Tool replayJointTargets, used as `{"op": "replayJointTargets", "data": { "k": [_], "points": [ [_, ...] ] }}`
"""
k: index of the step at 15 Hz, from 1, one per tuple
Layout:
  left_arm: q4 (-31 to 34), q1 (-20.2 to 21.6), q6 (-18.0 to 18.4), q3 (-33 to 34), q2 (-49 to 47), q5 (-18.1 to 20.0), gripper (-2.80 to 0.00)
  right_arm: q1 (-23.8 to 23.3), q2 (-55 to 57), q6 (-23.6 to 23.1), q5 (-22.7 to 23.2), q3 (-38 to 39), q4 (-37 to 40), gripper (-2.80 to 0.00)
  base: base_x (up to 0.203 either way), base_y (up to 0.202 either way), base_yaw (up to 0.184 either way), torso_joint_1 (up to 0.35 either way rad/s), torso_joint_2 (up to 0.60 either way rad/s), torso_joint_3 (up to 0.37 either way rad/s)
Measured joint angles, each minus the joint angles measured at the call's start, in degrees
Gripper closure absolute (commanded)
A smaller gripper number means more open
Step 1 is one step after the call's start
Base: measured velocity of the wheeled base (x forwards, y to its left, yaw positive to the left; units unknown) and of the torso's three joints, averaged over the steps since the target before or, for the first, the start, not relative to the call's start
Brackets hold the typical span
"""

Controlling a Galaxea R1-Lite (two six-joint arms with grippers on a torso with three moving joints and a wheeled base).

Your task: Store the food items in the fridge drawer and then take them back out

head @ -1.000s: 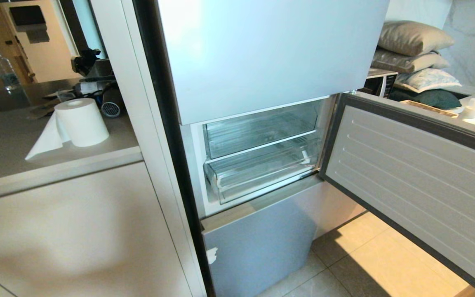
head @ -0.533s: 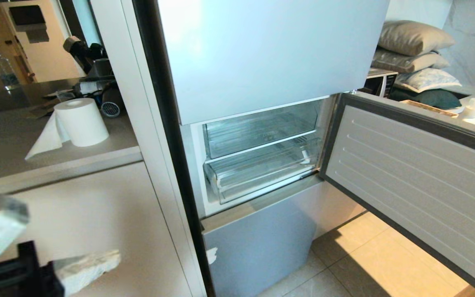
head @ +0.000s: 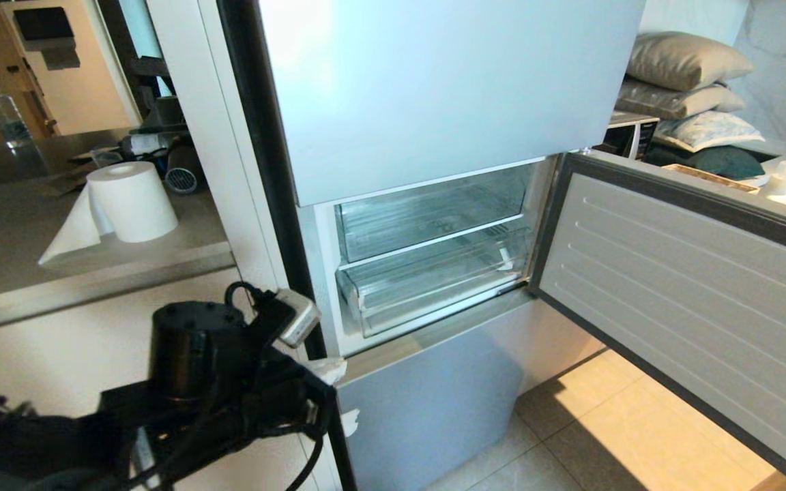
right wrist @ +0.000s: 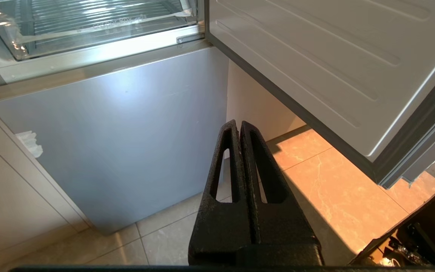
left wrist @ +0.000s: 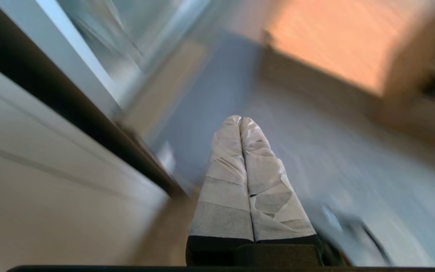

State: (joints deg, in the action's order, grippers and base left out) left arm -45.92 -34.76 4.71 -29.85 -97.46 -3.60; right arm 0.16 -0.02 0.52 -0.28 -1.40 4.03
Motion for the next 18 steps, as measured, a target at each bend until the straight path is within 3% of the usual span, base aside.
{"op": "replayJointTargets", "data": {
  "k": [2, 5, 8, 15, 18],
  "points": [
    [-2.8, -1.93, -1.02, -3.06, -4.75, -4.31, 0.0, 0.0, 0.0, 0.01, 0.02, 0.0, -0.01, 0.0, 0.0, 0.0, 0.0, 0.0, 0.0, 0.0],
    [-3.98, -3.19, -1.76, -7.93, -12.62, -7.59, 0.0, 0.0, 0.0, 0.91, -0.44, 0.0, -0.01, 0.0, 0.0, 0.0, 0.0, 0.0, 0.0, 0.0],
    [-7.19, -3.44, -1.78, -12.14, -20.02, -9.36, 0.0, 0.0, 0.0, 1.41, -0.85, 0.0, 0.02, 0.0, 0.0, 0.0, 0.0, 0.0, 0.0, 0.0],
    [-7.66, -3.74, -1.63, -22.54, -32.11, -11.3, 0.0, 0.0, 0.0, 2.12, -1.64, 1.05, -3.48, 0.0, 0.0, 0.0, 0.0, 0.0, 0.0, 0.0],
    [-7.79, -3.08, -1.63, -27.87, -36.74, -15.3, 0.0, 0.0, 0.0, 2.2, -1.66, 1.11, -3.65, 0.0, 0.0, 0.0, 0.0, 0.0, 0.0, 0.0]
  ]
}}
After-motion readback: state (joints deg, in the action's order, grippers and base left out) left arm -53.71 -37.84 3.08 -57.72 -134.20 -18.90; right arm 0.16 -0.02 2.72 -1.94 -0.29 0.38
